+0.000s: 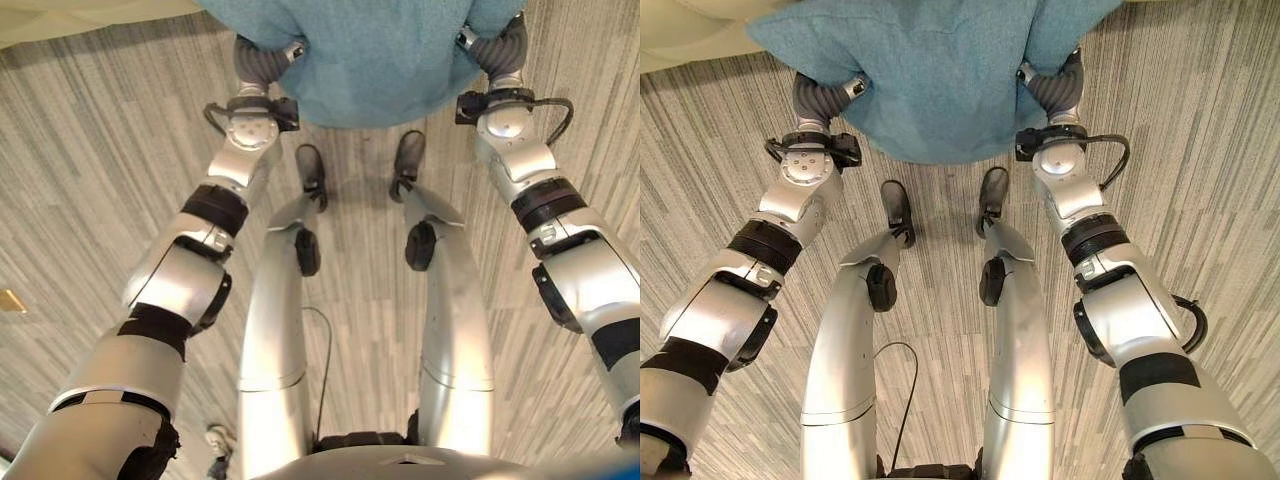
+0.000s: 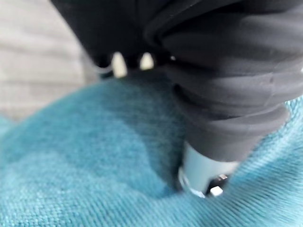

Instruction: Pick up all the scattered cushions and arrange them neatly on the sofa.

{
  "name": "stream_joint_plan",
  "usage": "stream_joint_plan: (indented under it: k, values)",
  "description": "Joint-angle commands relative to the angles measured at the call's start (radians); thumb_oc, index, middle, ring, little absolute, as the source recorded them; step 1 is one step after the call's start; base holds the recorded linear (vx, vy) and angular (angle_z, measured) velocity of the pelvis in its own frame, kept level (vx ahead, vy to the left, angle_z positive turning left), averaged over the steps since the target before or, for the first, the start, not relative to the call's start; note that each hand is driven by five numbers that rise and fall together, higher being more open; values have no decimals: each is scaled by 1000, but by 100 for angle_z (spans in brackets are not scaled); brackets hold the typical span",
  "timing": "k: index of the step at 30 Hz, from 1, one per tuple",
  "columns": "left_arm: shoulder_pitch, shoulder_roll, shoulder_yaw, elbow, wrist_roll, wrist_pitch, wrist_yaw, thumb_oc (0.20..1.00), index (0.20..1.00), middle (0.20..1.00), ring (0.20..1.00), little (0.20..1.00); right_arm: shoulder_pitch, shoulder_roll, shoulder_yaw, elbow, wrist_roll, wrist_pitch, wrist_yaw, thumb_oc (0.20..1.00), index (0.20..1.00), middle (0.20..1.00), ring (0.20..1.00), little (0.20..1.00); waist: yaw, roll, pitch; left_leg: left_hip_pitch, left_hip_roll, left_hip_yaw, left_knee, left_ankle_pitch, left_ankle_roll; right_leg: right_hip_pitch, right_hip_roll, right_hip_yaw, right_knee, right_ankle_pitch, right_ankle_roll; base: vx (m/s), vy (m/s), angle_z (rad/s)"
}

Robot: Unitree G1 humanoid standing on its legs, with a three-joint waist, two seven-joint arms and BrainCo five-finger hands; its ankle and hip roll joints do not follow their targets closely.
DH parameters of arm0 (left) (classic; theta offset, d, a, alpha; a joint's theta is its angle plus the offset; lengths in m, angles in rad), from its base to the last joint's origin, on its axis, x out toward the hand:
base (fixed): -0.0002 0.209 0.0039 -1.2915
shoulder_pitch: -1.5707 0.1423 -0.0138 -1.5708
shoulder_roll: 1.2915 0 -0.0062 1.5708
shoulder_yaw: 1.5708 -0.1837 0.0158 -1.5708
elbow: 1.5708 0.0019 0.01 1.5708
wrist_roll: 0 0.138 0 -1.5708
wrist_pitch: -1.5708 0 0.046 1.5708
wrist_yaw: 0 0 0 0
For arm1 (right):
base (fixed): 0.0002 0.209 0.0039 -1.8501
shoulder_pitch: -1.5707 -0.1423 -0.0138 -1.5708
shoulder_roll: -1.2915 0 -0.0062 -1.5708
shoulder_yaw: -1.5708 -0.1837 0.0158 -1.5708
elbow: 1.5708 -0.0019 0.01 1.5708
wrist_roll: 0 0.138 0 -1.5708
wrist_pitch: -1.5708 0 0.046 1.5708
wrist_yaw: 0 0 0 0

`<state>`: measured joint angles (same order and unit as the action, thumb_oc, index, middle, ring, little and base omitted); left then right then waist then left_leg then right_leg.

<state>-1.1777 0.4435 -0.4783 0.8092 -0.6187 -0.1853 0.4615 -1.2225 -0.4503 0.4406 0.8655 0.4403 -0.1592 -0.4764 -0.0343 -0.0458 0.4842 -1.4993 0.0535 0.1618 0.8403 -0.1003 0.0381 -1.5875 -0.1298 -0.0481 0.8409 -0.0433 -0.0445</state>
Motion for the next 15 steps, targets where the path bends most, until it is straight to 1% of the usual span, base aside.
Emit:
stream_joint_plan:
  k: [1, 6, 7, 8, 9, 10, 14, 15]
  values:
    - [8, -77, 31, -74, 9, -103, -4, 200, 200, 200, 200, 200, -4, 163, 90, -66, -28, -85, 31, 200, 200, 200, 200, 200, -12, 54, -123, -71, -40, -148, -12, 6, -67, 17, 18, 25, 54, -61, 133, 0, 0, 0]
    - [42, -80, 54, -109, 18, -108, -7, 200, 200, 200, 200, 200, 31, 154, 52, -107, -45, -91, 20, 200, 200, 200, 200, 200, -14, 54, -160, -71, -36, -141, -35, 10, -69, 17, 24, 19, 40, -62, 133, -1, 1, -1]
    - [65, -85, 63, -135, 26, -112, -11, 200, 200, 200, 200, 200, 49, 152, 36, -133, -56, -97, 18, 200, 200, 200, 200, 200, -14, 57, -186, -70, -35, -136, -51, 14, -68, 18, 25, 12, 29, -62, 132, -15, 12, -3]
    - [68, -85, 62, -137, 27, -112, -11, 200, 200, 200, 200, 200, 53, 152, 36, -135, -57, -97, 18, 200, 200, 200, 200, 200, -14, 58, -189, -70, -36, -136, -53, 14, -68, 18, 25, 12, 28, -62, 132, -35, 28, -2]
    - [112, -97, 79, -182, 42, -120, -10, 200, 200, 200, 200, 200, 85, 154, 23, -170, -77, -102, 15, 200, 200, 200, 200, 200, -12, 62, -218, -56, -32, -135, -85, 18, -68, 34, 25, 2, 1, -65, 131, 0, 0, 0]
    - [116, -98, 80, -186, 44, -119, -9, 200, 200, 200, 200, 200, 90, 155, 23, -172, -79, -102, 14, 200, 200, 200, 200, 200, -12, 63, -219, -52, -33, -136, -88, 20, -68, 38, 25, 2, -2, -64, 131, -44, 14, -1]
    - [216, -116, 110, -302, 108, -126, -9, 200, 200, 200, 200, 200, 175, 147, -17, -274, -131, -110, 16, 200, 200, 200, 200, 200, -12, 66, -235, 60, -31, -138, -180, 30, -73, 144, 24, -13, -64, -68, 131, -55, 6, 0]
    - [275, -127, 130, -357, 133, -126, -15, 200, 200, 200, 200, 200, 232, 142, -47, -332, -154, -116, 16, 200, 200, 200, 200, 200, -14, 68, -238, 127, -27, -143, -231, 39, -80, 207, 20, -20, -105, -68, 132, -63, -5, 6]
